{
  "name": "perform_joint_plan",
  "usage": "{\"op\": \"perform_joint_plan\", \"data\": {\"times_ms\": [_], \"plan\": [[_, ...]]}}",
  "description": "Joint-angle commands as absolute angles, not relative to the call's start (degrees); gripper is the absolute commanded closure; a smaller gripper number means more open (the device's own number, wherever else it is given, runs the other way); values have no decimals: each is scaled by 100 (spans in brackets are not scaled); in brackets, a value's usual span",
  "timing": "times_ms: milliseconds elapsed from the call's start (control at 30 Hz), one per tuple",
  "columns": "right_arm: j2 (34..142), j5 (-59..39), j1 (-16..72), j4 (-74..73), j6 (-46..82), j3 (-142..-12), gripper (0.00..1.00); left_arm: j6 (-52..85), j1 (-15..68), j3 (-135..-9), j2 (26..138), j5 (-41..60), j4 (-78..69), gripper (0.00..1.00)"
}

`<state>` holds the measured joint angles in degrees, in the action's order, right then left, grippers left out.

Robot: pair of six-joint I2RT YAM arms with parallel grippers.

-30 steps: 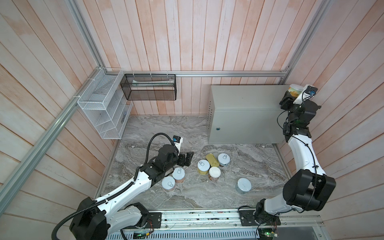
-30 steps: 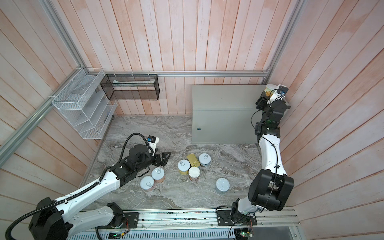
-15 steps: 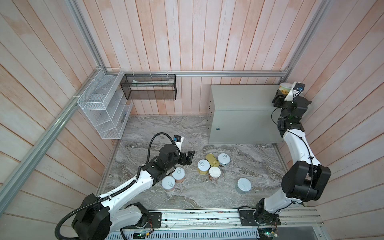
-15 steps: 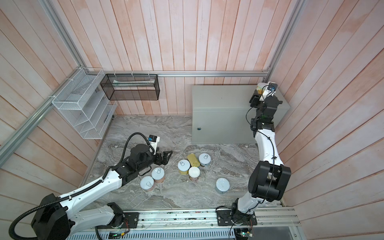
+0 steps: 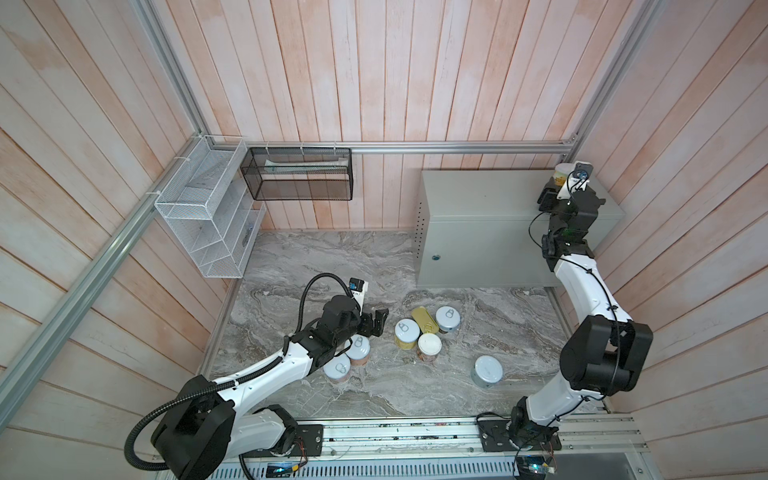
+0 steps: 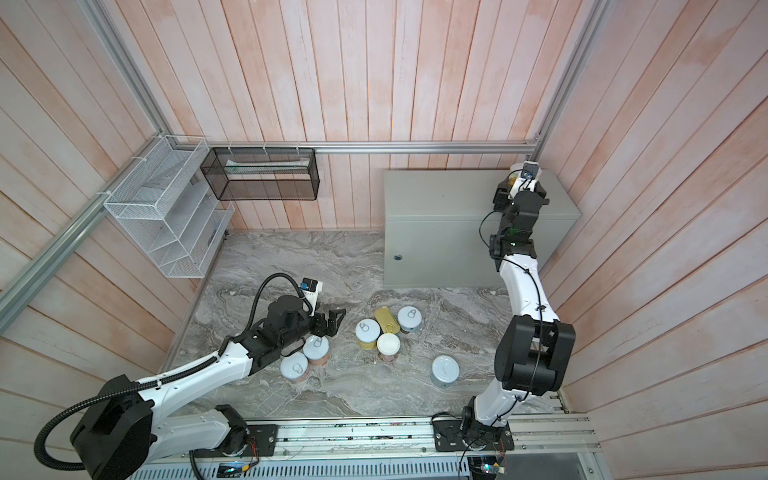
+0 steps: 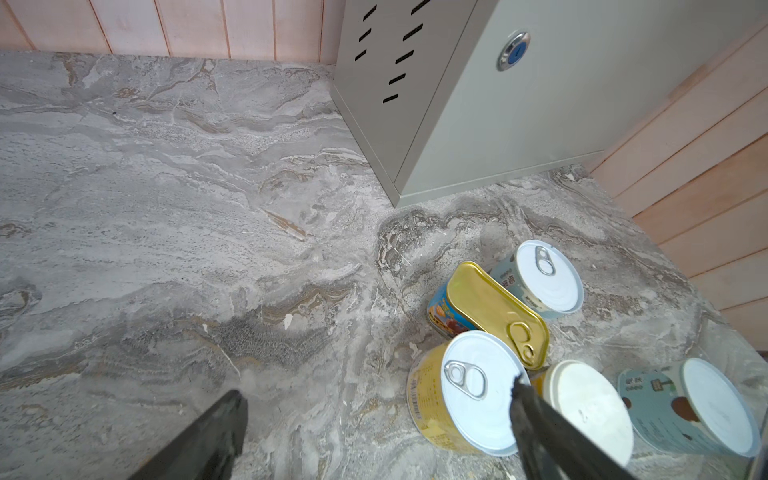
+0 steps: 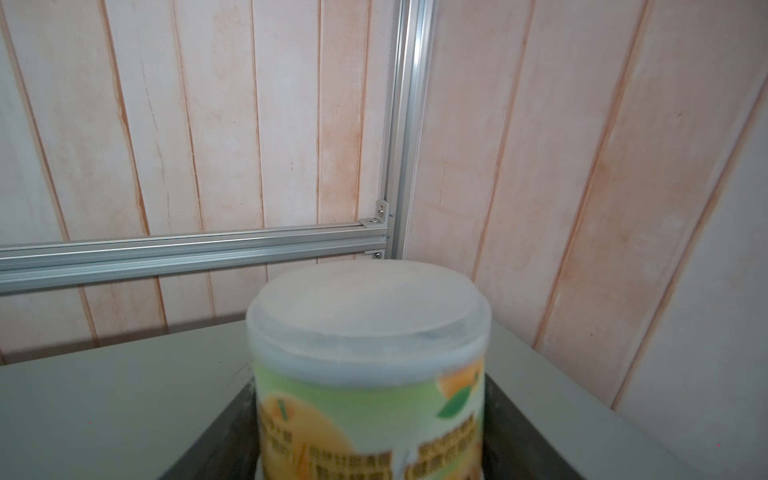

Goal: Place and organize the canned foods onto the counter
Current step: 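Lower the can onto the cabinet top and open the right gripper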

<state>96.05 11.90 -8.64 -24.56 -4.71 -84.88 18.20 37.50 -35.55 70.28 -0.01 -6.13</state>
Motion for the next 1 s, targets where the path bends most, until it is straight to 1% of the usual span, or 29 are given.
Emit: {"op": "perform_joint_plan", "data": {"times_ms": [0,100,167,200,267,467,567,800,900,967], "plan": [[9782,1545,-842,-2933,-549,-8890,39,1787,3718,-3578,7113,55,-769,0],[10055,1809,-824,-2543,-398,-9421,37,1788,3718,-3577,7068,3,-736,0],[10180,1873,-829,-2383,-372,-9671,24,1796,3718,-3553,7034,-17,-759,0],[10209,1886,-827,-2391,-379,-9701,23,1803,3718,-3553,7033,-26,-764,0],[10208,1835,-829,-2425,-364,-9678,22,1814,3717,-3576,7042,-18,-750,0],[9988,1801,-831,-2578,-160,-9381,13,1819,3718,-3595,7035,0,-652,0],[9801,1737,-824,-2666,-120,-9163,3,1830,3718,-3573,6984,-17,-680,0],[9142,1871,-793,-2257,59,-8836,2,1855,3718,-3577,6934,8,-683,0],[8792,2365,-796,-1487,336,-8754,2,1789,3718,-3623,6946,22,-602,0],[8337,2636,-788,-1210,481,-8315,2,1742,3720,-3754,6952,-8,-391,0]]}}
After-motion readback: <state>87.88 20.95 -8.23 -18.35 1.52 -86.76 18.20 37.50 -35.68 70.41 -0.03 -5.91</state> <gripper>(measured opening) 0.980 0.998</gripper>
